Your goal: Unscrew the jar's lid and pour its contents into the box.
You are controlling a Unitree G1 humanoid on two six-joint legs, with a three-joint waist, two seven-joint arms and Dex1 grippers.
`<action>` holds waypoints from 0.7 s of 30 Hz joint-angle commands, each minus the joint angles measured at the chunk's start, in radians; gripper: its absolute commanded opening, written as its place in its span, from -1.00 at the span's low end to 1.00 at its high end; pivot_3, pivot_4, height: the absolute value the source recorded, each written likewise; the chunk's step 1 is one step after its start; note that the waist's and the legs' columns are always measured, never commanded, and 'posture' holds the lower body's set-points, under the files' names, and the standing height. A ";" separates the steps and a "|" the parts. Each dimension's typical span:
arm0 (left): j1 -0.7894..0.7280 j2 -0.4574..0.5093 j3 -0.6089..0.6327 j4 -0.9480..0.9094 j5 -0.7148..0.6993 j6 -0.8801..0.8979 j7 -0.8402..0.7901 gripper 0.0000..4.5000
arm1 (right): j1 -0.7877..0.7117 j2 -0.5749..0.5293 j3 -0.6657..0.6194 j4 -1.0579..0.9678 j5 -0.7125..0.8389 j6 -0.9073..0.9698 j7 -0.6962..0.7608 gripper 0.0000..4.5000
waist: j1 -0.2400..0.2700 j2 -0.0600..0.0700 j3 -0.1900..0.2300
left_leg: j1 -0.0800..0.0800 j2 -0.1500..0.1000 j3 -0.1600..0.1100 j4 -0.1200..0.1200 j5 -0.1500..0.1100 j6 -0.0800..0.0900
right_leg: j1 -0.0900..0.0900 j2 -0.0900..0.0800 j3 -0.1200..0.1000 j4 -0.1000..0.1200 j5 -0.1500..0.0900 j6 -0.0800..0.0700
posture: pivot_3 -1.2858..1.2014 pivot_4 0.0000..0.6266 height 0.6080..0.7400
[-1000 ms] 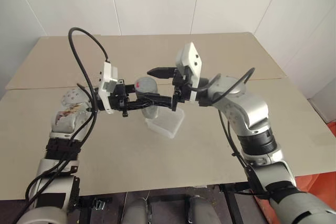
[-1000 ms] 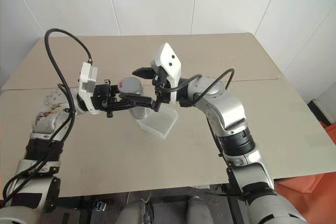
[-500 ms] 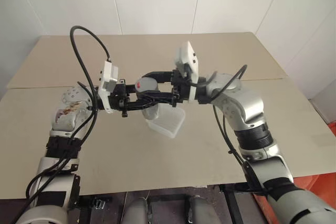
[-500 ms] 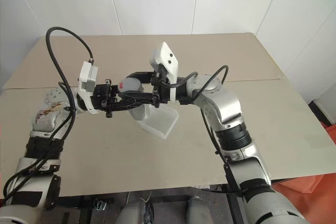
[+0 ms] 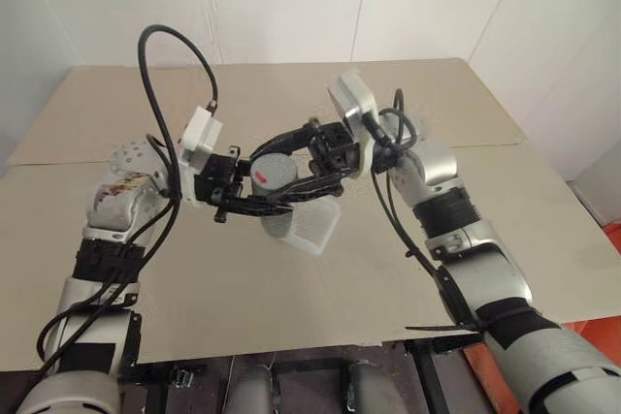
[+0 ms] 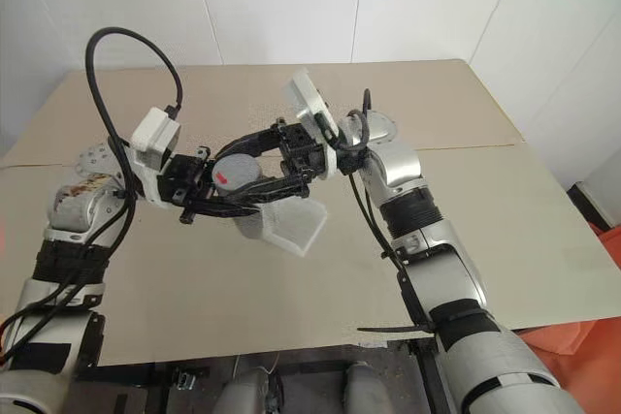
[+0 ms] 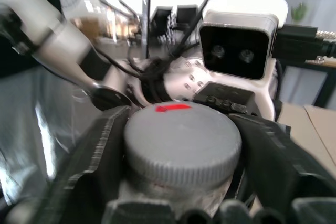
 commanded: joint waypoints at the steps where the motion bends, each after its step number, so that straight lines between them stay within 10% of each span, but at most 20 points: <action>1: 0.006 0.002 0.037 0.010 0.006 -0.019 0.049 -0.12 | 0.062 -0.059 -0.067 -0.141 -0.010 0.008 -0.082 0.97 | 0.006 0.000 0.000 | 0.000 0.000 0.000 0.000 0.000 0.000 | 0.000 0.000 0.000 0.000 0.000 0.000 | 0.03 -0.52 1.00; 11: 0.049 -0.028 0.062 0.061 0.056 -0.079 0.175 -0.12 | 0.233 -0.096 -0.077 -0.575 -0.034 0.241 -0.468 0.97 | -0.005 0.000 0.000 | 0.001 -0.001 0.000 0.000 0.000 -0.001 | -0.001 0.000 0.001 0.003 0.000 0.000 | 0.03 -0.52 1.00; 21: 0.050 -0.024 0.062 0.033 0.042 -0.064 0.166 -0.12 | 0.167 0.033 -0.006 -0.454 -0.169 0.254 -0.683 0.97 | -0.003 0.000 0.000 | 0.002 -0.001 0.001 0.000 0.001 -0.001 | -0.001 0.000 0.001 0.005 0.000 0.000 | 0.03 -0.52 1.00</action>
